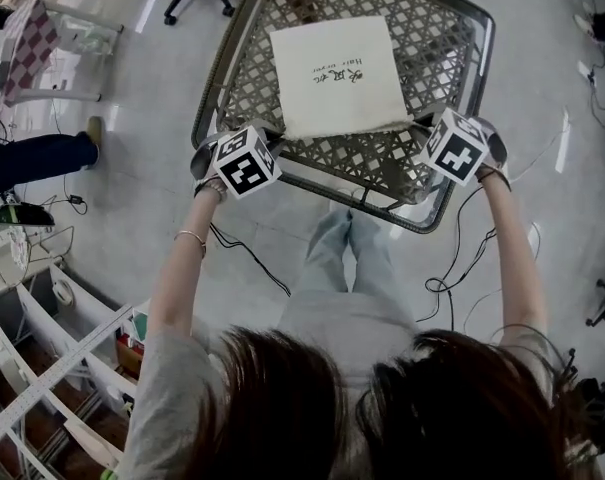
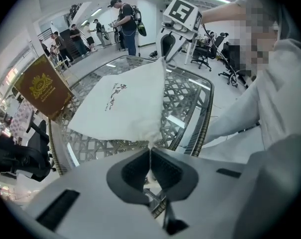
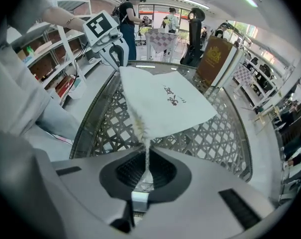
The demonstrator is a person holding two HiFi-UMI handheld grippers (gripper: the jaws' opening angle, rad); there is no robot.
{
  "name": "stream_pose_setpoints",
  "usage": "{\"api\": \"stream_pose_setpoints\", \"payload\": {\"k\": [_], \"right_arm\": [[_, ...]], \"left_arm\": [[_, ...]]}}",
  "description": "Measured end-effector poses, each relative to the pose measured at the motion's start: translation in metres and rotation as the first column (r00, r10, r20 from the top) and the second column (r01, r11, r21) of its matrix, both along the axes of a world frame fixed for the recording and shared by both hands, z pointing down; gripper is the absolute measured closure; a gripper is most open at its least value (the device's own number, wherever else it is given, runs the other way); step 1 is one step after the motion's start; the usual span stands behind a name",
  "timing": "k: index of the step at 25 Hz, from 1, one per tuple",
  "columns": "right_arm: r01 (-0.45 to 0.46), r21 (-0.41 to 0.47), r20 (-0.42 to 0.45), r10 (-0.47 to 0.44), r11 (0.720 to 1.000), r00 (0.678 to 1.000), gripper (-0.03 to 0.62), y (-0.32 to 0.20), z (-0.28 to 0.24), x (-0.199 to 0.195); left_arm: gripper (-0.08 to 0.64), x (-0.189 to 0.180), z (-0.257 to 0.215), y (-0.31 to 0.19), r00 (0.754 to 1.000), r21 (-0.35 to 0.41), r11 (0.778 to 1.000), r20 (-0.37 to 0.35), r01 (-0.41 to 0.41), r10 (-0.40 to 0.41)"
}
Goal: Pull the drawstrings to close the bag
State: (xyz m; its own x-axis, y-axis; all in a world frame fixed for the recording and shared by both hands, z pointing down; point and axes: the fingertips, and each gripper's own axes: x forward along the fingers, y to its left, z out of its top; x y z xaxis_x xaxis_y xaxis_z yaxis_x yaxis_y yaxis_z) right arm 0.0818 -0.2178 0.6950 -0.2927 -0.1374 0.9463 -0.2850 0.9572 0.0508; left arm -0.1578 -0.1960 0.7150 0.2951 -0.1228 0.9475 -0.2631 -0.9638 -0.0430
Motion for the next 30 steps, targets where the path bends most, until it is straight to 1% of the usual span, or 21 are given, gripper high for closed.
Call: {"api": "stream_pose_setpoints", "payload": {"k": [3, 7, 12, 16, 25, 30], "right_arm": [[0.007, 0.030, 0.000, -0.007, 1.000, 1.000, 0.565, -0.008, -0.015, 0.000], [-0.013, 0.057, 0.022, 0.011, 0.998, 1.000, 0.566, -0.020, -0.036, -0.001], [0.013, 0.100, 0.009, -0.014, 0.995, 1.000, 0.566, -0.030, -0.059, 0.001], [0.016, 0.132, 0.010, -0.018, 0.991, 1.000, 0.566, -0.041, -0.078, 0.004], [0.051, 0.230, -0.016, -0.049, 0.972, 0.999, 0.565, -0.067, -0.126, 0.008], [0.043, 0.292, -0.007, -0.043, 0.956, 0.999, 0.566, -0.081, -0.155, 0.009]], "left_arm": [[0.532, 0.000, -0.014, -0.006, 1.000, 0.019, 1.000, -0.003, -0.001, 0.001], [0.532, -0.001, -0.034, -0.018, 1.000, 0.061, 0.998, -0.003, 0.000, 0.000], [0.532, -0.001, -0.058, -0.031, 1.000, 0.111, 0.994, -0.010, 0.005, -0.004], [0.532, 0.000, -0.078, -0.041, 1.000, 0.157, 0.988, -0.002, -0.008, 0.009], [0.532, 0.002, -0.128, -0.071, 0.999, 0.258, 0.965, 0.018, -0.047, 0.044], [0.532, 0.002, -0.158, -0.086, 0.998, 0.311, 0.949, 0.028, -0.055, 0.049]]}}
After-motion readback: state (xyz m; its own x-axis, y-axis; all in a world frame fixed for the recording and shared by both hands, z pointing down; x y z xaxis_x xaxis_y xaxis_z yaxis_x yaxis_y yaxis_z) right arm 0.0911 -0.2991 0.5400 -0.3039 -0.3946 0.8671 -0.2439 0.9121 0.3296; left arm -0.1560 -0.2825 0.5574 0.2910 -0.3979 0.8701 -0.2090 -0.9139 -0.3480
